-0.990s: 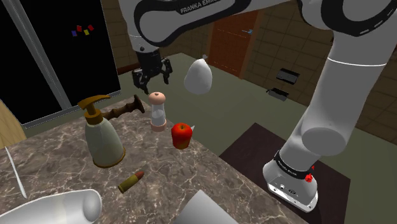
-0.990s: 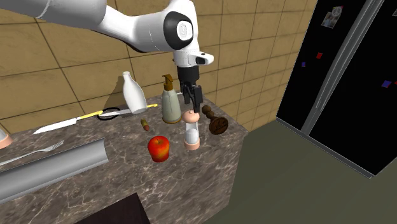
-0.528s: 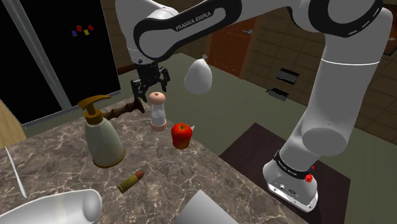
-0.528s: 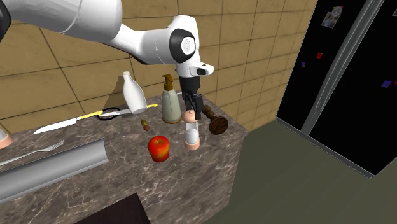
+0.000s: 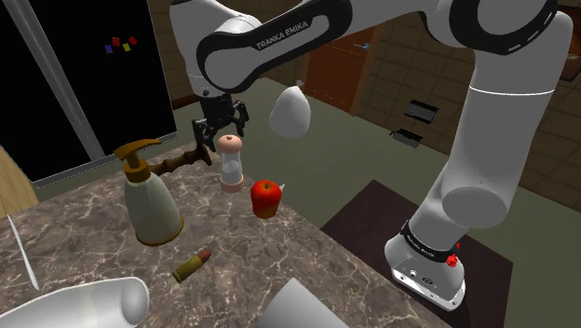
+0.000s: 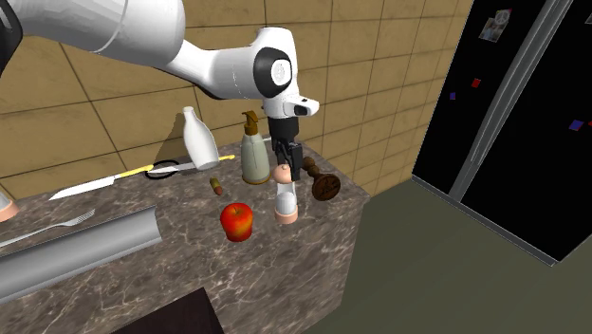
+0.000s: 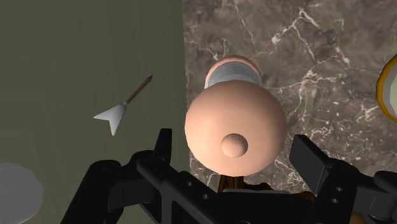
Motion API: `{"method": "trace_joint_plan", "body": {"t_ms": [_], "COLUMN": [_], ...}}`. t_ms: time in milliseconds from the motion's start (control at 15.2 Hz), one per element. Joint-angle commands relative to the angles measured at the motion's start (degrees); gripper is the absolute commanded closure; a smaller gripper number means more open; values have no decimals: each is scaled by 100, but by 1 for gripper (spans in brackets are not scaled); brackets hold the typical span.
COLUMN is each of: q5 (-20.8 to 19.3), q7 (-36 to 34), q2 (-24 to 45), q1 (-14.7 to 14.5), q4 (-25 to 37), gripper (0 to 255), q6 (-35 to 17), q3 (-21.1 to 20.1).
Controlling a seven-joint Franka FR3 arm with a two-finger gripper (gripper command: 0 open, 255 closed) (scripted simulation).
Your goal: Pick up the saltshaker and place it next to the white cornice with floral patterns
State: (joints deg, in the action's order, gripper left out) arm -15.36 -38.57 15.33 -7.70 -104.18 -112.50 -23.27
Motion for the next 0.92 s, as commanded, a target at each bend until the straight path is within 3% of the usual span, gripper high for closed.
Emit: {"method": "trace_joint_plan", "body": {"t_ms": [0,594,858], "q5": [0,0,68], "q7": [0,-1,72], "q2": [0,1,-105], "q1": [0,0,7], "q4": [0,0,175], "gripper": [255,255,255], "q6": [0,-1,264], "q3": [0,0,-20]}}
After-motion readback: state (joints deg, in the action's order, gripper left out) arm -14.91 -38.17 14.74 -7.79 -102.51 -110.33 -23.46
